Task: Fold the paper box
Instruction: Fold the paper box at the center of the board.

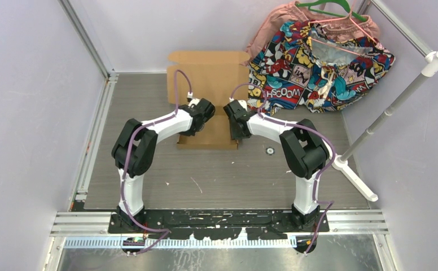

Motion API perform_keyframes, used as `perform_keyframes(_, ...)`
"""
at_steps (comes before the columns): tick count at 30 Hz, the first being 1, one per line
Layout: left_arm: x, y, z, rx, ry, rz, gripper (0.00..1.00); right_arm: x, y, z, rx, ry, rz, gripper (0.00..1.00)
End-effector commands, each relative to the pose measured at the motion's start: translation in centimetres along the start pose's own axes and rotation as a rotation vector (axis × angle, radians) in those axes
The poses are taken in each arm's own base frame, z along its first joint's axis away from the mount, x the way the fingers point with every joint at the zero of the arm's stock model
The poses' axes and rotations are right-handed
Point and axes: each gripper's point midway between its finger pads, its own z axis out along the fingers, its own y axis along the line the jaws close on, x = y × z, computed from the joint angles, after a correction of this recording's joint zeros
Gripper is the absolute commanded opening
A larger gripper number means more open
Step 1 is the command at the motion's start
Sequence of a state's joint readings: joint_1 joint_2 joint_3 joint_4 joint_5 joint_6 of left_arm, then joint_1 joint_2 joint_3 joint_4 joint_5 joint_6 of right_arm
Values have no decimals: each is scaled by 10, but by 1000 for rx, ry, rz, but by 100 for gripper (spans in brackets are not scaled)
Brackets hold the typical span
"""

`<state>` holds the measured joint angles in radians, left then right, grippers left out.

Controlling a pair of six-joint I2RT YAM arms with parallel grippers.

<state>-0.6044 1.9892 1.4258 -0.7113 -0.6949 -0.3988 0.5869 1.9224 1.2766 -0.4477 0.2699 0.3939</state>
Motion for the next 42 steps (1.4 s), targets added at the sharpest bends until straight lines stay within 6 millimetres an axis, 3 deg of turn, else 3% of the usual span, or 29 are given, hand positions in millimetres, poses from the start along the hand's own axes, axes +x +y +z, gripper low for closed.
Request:
perform_keyframes(1, 7, 28, 11, -195, 22, 129, 0, -21, -15, -5, 48, -40, -6, 36)
perform_keyframes(7, 3, 26, 4, -165, 8, 110, 1, -20, -16, -5, 50, -36, -7, 36)
perform_keyframes(12, -4, 24, -4, -82, -2, 68, 18, -17, -18, -4, 53, -26, -8, 36)
perform_keyframes(18, -6, 29, -8, -24, 2, 16, 31, -15, -18, -4, 51, -20, -7, 36)
perform_keyframes(28, 2, 28, -11, 106, 27, -75, 35, -10, -20, -7, 54, -12, -4, 36)
perform_keyframes(37, -10, 27, -29, 205, -7, -136, 36, -11, -19, -12, 43, -15, 11, 39)
perform_keyframes(42, -4, 20, -33, 255, 33, -122, 37, -10, -21, -12, 48, -12, 11, 39)
